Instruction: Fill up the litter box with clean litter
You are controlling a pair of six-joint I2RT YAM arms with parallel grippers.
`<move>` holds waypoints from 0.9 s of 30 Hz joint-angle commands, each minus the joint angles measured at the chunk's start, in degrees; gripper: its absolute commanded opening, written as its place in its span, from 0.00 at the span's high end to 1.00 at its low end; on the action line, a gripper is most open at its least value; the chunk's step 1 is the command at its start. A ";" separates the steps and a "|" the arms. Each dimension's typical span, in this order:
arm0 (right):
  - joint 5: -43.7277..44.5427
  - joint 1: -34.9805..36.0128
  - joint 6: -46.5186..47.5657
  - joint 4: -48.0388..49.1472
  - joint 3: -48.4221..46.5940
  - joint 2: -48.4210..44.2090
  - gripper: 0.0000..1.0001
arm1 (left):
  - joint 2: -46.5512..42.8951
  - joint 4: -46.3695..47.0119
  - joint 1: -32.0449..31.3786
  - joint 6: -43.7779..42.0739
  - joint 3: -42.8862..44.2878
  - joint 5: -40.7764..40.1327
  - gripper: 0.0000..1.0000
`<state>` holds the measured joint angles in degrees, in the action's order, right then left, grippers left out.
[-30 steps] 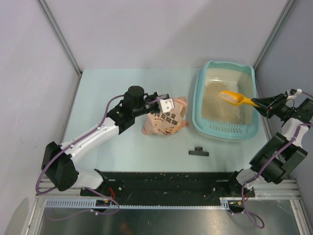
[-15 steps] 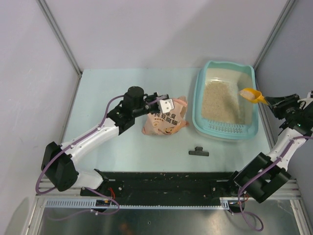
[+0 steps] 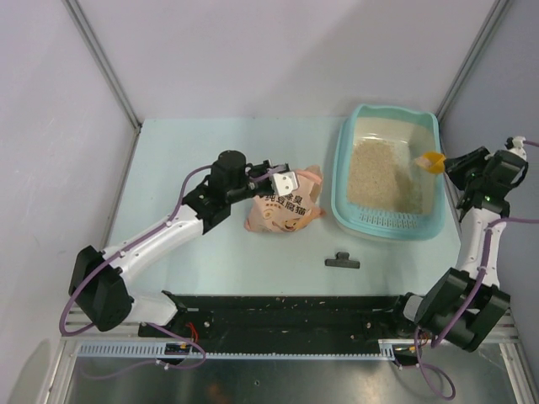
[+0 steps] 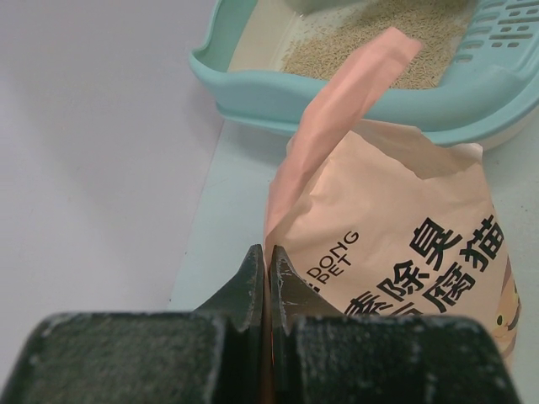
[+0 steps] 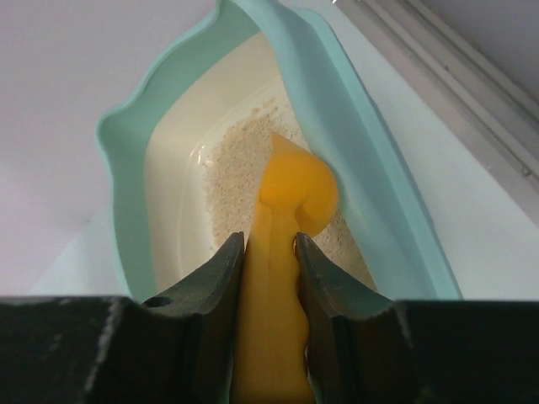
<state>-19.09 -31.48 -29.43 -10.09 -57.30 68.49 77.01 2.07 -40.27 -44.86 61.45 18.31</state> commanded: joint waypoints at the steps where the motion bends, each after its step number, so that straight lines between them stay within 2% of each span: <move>1: 11.61 4.66 4.55 8.41 -5.63 4.26 1.00 | -3.45 4.53 -0.07 1.27 -0.89 0.77 1.00; 6: 16.88 8.19 5.96 15.26 -9.05 10.34 1.00 | -4.68 4.53 -0.16 1.27 -1.42 0.51 1.00; 9: 18.21 11.52 12.53 15.37 -11.51 11.67 1.00 | -5.12 4.44 -0.07 0.92 -1.51 -0.20 1.00; 14: 20.85 18.29 32.72 13.87 -10.73 9.39 1.00 | -6.17 4.44 -0.16 1.00 -1.69 -0.73 1.00; 17: 22.25 20.05 41.61 14.30 -9.24 6.93 1.00 | -7.14 4.44 0.02 1.18 -1.95 -1.60 1.00; 20: 21.82 20.15 45.67 13.17 -9.15 5.34 1.00 | -8.54 4.35 0.28 1.27 -2.65 -2.13 1.00; 22: 20.33 20.32 45.61 12.64 -9.15 4.11 1.00 | -9.16 3.82 0.54 1.27 -3.09 -2.48 1.00; 23: 15.10 20.24 44.73 11.85 -9.15 3.59 1.00 | -9.77 3.48 0.72 1.35 -3.18 -2.66 1.00; 27: 6.01 23.73 38.94 7.98 -9.15 1.56 1.00 | -11.88 2.07 1.86 1.88 -4.58 -3.36 1.00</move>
<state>-3.57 -11.18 11.00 -0.05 -65.87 73.08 69.78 0.25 -39.53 -44.23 57.39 15.62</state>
